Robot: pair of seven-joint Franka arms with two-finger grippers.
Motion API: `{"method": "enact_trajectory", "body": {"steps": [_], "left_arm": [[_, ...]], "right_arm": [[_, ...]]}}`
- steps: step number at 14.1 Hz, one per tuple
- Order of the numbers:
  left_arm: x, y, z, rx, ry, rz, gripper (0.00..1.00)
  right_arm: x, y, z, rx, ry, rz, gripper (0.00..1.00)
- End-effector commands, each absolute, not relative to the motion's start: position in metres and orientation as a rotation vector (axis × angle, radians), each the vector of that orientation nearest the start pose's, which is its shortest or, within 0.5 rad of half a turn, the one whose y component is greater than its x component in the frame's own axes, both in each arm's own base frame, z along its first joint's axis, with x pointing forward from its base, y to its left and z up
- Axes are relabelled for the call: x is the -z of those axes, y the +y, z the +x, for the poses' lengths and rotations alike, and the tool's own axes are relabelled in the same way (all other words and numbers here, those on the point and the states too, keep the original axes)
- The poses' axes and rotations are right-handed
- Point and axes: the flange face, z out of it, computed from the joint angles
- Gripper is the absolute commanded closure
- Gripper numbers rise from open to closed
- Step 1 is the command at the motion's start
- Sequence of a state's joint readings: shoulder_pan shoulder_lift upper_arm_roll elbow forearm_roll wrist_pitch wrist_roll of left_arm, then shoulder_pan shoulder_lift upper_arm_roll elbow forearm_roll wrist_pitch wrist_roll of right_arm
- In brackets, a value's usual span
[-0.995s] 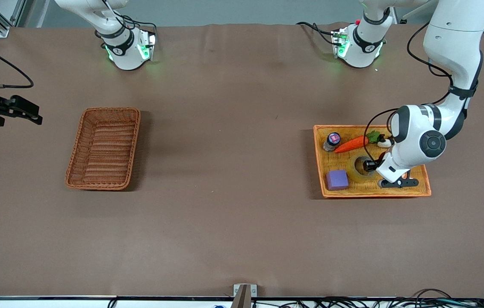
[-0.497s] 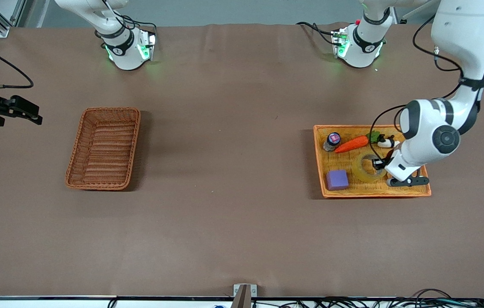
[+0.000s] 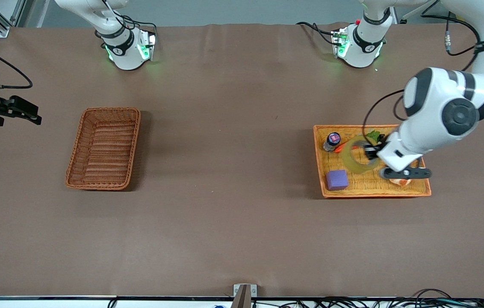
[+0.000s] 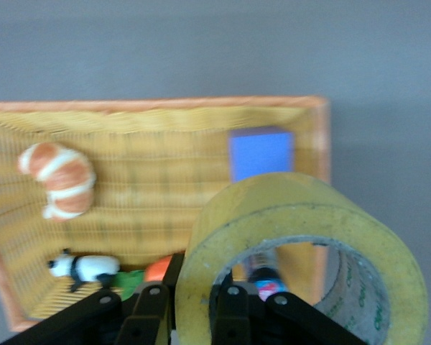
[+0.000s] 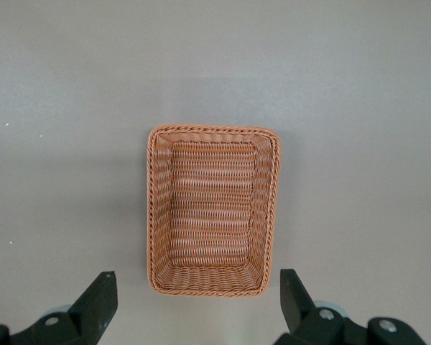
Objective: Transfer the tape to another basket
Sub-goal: 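Lift the tape roll and carry it toward the table middle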
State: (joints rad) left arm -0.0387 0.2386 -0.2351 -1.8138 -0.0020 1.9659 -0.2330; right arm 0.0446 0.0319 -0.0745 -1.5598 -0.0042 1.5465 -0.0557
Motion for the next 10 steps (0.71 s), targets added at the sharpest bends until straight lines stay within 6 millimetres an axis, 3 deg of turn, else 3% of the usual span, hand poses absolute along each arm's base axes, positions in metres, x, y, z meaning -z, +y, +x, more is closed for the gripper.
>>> {"method": "enact_trajectory", "body": {"steps": [1,4,5,8,10], "left_arm": [[-0.41,-0.226,0.594,-0.148,0.079,-3.199,0.96],[-0.388,-0.327,0.568,-0.197,0.135,-3.194,0.94],[-0.376,-0.352,0.562,-0.186,0.127,-3.163,0.94],[-0.328,-0.444,0.535,-0.214,0.099,-3.128,0.91],[-0.305,-0.492,0.521,-0.235,0.093,-3.141,0.91]], "right_arm": [[-0.612,-0.021,0.552,-0.068,-0.041,-3.143,0.0],[-0.612,-0.022,0.552,-0.068,-0.046,-3.143,0.0],[-0.612,-0.022,0.552,-0.068,-0.046,-3.143,0.0],[-0.612,-0.022,0.552,-0.068,-0.046,-3.143,0.0],[-0.612,-0.022,0.552,-0.063,-0.043,-3.142,0.0]]}}
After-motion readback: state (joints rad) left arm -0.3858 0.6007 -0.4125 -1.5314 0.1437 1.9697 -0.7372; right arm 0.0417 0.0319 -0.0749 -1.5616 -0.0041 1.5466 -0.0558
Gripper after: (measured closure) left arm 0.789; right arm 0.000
